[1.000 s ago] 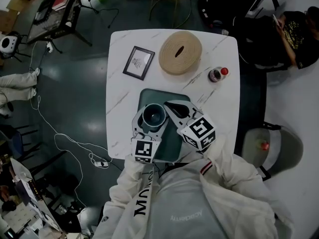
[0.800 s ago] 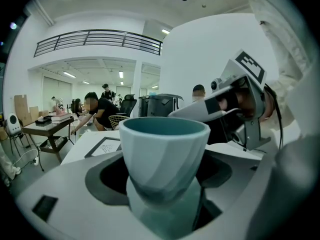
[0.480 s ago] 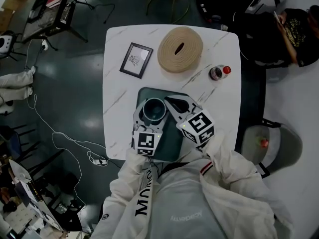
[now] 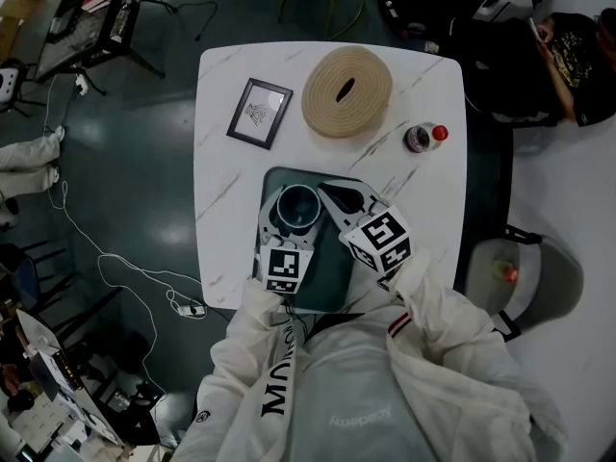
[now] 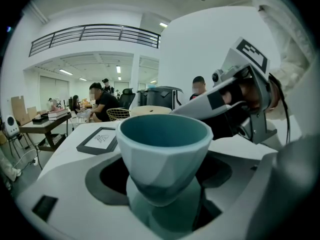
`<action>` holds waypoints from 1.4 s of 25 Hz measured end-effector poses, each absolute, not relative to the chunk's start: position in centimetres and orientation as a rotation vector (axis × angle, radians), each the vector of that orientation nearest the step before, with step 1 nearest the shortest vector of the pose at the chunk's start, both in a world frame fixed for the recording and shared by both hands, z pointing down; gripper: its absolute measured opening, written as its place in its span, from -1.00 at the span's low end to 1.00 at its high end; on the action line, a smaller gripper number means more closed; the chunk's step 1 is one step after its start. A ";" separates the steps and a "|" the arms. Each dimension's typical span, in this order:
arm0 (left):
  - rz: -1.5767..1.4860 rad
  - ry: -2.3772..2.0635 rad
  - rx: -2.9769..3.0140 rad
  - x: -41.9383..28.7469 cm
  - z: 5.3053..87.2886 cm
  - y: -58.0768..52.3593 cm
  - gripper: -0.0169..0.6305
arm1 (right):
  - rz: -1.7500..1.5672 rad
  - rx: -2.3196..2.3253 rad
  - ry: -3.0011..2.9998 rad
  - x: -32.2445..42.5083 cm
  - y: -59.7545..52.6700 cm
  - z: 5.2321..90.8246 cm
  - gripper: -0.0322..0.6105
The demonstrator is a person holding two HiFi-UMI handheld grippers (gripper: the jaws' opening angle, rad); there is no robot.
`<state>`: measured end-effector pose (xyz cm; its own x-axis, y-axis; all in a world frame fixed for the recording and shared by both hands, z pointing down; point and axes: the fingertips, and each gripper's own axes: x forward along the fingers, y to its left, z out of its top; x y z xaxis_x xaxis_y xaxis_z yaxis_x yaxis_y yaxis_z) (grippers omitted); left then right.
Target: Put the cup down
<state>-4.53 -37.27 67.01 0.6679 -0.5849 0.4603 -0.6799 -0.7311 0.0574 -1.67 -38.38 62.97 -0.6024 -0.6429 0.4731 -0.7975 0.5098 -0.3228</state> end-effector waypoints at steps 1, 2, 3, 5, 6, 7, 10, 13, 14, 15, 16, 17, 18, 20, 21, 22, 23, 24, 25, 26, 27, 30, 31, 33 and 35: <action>0.616 -1.023 2.662 -4.5 67.0 -37.3 0.27 | 0.752 1.212 -2.461 -1.6 -38.4 63.0 -0.88; 0.616 -1.023 2.664 -4.4 67.0 -37.2 0.27 | 0.751 1.212 -2.459 -1.5 -38.4 63.1 -0.88; 0.617 -1.024 2.666 -4.4 67.0 -37.2 0.27 | 0.750 1.212 -2.457 -1.4 -38.4 63.2 -0.88; 0.618 -1.025 2.669 -4.4 67.0 -37.3 0.27 | 0.750 1.208 -2.454 -1.4 -38.4 63.3 -0.88; 0.619 -1.025 2.668 -4.4 67.0 -37.3 0.27 | 0.752 1.207 -2.454 -1.5 -38.4 63.3 -0.88; 0.618 -1.024 2.666 -4.5 67.0 -37.3 0.27 | 0.754 1.205 -2.455 -1.5 -38.4 63.3 -0.88; 0.619 -1.023 2.656 -4.7 67.0 -37.1 0.27 | 0.761 1.200 -2.459 -1.8 -38.2 63.4 -0.88; 0.621 -1.023 2.653 -4.7 67.1 -37.1 0.27 | 0.763 1.198 -2.459 -1.9 -38.2 63.5 -0.88; 0.623 -1.023 2.654 -4.6 67.1 -37.1 0.27 | 0.764 1.200 -2.457 -1.9 -38.2 63.5 -0.88; 0.624 -1.022 2.657 -4.6 67.1 -37.1 0.27 | 0.764 1.203 -2.454 -1.8 -38.2 63.6 -0.88; 0.626 -1.022 2.659 -4.6 67.1 -37.1 0.27 | 0.764 1.205 -2.452 -1.8 -38.2 63.6 -0.88; 0.628 -1.021 2.662 -4.6 67.1 -37.2 0.27 | 0.765 1.206 -2.451 -1.8 -38.2 63.6 -0.88; 0.631 -1.021 2.662 -4.6 67.1 -37.1 0.27 | 0.767 1.206 -2.451 -1.8 -38.2 63.6 -0.88; 0.633 -1.023 2.660 -4.6 67.2 -37.0 0.27 | 0.774 1.204 -2.455 -1.8 -38.0 63.7 -0.88; 0.632 -1.025 2.659 -4.6 67.2 -36.9 0.27 | 0.776 1.203 -2.456 -1.8 -38.0 63.7 -0.88; 0.631 -1.026 2.658 -4.5 67.2 -36.9 0.27 | 0.777 1.203 -2.456 -1.8 -38.0 63.7 -0.88; 0.630 -1.027 2.657 -4.5 67.2 -36.9 0.27 | 0.778 1.204 -2.455 -1.8 -37.9 63.7 -0.88; 0.630 -1.028 2.656 -4.5 67.2 -36.9 0.27 | 0.778 1.205 -2.453 -1.8 -37.9 63.8 -0.88; 0.631 -1.027 2.655 -4.5 67.3 -36.9 0.27 | 0.780 1.205 -2.450 -1.8 -37.9 63.8 -0.88; 0.629 -1.025 2.652 -4.6 67.3 -36.9 0.27 | 0.781 1.206 -2.448 -1.8 -38.0 63.9 -0.88; 0.626 -1.023 2.648 -4.6 67.3 -36.9 0.27 | 0.782 1.207 -2.447 -1.9 -38.0 63.9 -0.88; 0.626 -1.011 2.628 -4.7 67.4 -36.9 0.27 | 0.780 1.209 -2.444 -1.9 -38.1 63.9 -0.88; 0.629 -1.006 2.623 -4.6 67.5 -37.0 0.27 | 0.780 1.212 -2.444 -1.9 -38.1 63.9 -0.88; 0.636 -0.998 2.614 -4.5 67.6 -37.0 0.27 | 0.782 1.213 -2.442 -1.9 -38.2 63.8 -0.88; 0.642 -0.988 2.606 -4.5 67.7 -36.8 0.27 | 0.783 1.212 -2.440 -1.9 -38.2 63.8 -0.88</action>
